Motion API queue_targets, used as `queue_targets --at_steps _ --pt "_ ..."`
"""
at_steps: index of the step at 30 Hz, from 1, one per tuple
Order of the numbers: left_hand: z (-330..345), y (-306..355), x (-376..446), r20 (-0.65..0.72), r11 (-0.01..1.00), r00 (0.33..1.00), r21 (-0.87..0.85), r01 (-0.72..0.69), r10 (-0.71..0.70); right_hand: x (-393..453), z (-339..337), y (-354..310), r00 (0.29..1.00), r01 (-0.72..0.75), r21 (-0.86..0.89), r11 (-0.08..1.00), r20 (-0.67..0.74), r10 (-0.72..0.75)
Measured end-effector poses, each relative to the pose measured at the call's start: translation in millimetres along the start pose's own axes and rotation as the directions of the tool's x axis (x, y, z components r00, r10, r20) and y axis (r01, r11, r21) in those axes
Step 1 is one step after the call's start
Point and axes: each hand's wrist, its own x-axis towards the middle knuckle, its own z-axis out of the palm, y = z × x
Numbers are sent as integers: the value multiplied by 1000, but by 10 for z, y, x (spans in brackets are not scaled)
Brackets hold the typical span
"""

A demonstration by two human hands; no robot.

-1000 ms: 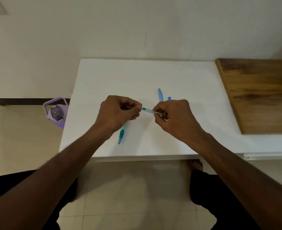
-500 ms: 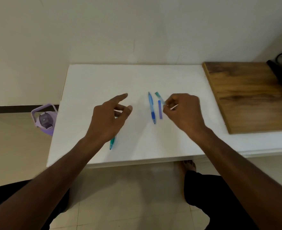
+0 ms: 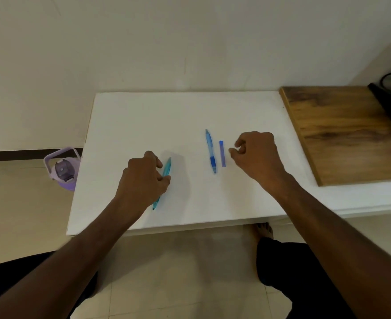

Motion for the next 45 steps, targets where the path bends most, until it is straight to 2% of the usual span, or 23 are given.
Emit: queue_targets --at_steps 3,6,8,13,15,19,22,24,26,28,30,32,34,36,39,45 --pt "16 -9 31 -45 997 999 -82 -10 6 -78 106 -238 994 92 106 990 51 -97" --pt "11 -5 102 -133 986 991 -165 -36 14 -129 233 -382 987 132 97 987 81 -140" --pt "1 -16 145 -184 982 983 -180 -55 21 -117 281 -427 989 116 93 989 86 -124" --pt "31 -93 158 -133 983 991 -182 -25 0 -87 297 -452 993 80 59 995 79 -84" --pt "18 -82 151 -157 986 988 -161 -35 9 -89 302 -445 995 64 46 997 77 -68" --pt "-62 30 110 -268 975 956 -150 -161 117 -108 246 -468 993 27 24 999 112 -30" --pt "-92 167 67 -199 934 963 -271 -234 183 -148 131 -544 993 18 194 981 113 -40" --pt "-91 237 56 -112 913 981 -361 -189 159 -232 70 -636 992 36 351 936 101 -76" --pt "-96 272 52 -40 856 993 -504 -115 110 -336 79 -708 985 80 417 906 105 -135" --pt "-106 276 52 -63 800 995 -591 -102 80 -431 122 -714 974 110 434 894 131 -184" --pt "-121 254 63 -97 814 994 -572 -98 52 -459 144 -692 959 117 433 894 184 -215" --pt "-124 230 72 -62 821 998 -569 -45 12 -423 137 -680 942 91 431 898 256 -218" --pt "-126 215 71 -47 830 999 -556 -34 10 -375 110 -687 946 36 468 883 270 -182" --pt "-120 214 51 -70 887 994 -449 -108 85 -331 75 -702 965 -48 577 815 238 -112" --pt "-88 238 -11 -34 934 969 -258 -246 245 -287 41 -722 971 -146 718 681 237 -42" --pt "-101 258 -99 -8 887 926 -284 -363 377 -270 67 -713 940 -224 766 603 333 -74"
